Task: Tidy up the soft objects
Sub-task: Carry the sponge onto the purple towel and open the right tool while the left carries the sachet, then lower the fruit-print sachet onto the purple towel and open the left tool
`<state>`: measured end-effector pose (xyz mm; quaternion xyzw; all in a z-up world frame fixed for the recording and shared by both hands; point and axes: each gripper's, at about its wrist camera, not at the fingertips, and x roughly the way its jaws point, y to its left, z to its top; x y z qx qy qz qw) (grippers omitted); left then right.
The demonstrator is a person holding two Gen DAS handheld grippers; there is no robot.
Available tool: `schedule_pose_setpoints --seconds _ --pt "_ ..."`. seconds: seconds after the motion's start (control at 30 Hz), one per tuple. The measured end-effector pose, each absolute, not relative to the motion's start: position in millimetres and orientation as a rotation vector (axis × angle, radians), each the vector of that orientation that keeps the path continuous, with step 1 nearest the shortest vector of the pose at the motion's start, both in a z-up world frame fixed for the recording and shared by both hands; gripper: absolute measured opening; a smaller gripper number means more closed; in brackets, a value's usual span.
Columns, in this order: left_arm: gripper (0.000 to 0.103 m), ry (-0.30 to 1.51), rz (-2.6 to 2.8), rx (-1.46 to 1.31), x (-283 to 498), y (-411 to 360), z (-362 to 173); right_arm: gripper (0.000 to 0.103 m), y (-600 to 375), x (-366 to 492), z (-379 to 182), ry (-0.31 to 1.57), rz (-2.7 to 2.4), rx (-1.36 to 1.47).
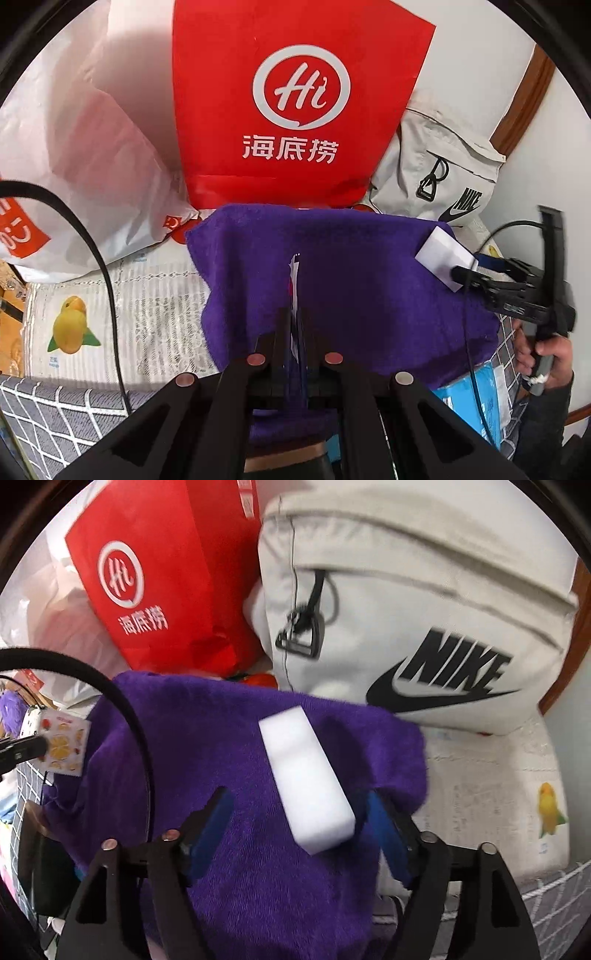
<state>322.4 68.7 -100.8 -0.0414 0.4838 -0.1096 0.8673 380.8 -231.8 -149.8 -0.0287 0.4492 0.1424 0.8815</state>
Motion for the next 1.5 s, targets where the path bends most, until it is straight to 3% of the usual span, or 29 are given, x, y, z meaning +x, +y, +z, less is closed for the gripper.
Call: schedule_pose_setpoints --seconds 0.4,0.83,0.9,0.97,1.03,1.3,1.4,1.5 --pt "0.004 1.056 -0.259 -0.176 360 58 -118 0.081 -239 315 -97 0.835 0.304 -0.116" --pt "0.008 1.122 -0.212 -0.166 392 49 -144 0.082 -261 260 -98 0.844 0.303 -0.052" --pt "0.012 1.125 -0.201 -0.162 393 50 -145 0.082 -263 256 -100 0.846 0.307 -0.042" --pt "0.027 1.125 -0.190 -0.156 394 52 -144 0.082 -264 252 -101 0.848 0.305 -0.037" --pt "0.035 1.130 -0.185 -0.157 396 55 -142 0.082 -265 248 -102 0.848 0.303 -0.034" --pt "0.042 1.114 -0.118 -0.095 389 61 -123 0.082 -277 223 -107 0.858 0.293 -0.004" --pt "0.051 1.090 -0.101 -0.068 379 61 -110 0.082 -286 212 -110 0.866 0.281 0.015" --pt "0.052 1.066 -0.084 -0.039 363 64 -97 0.082 -297 200 -114 0.873 0.261 0.034"
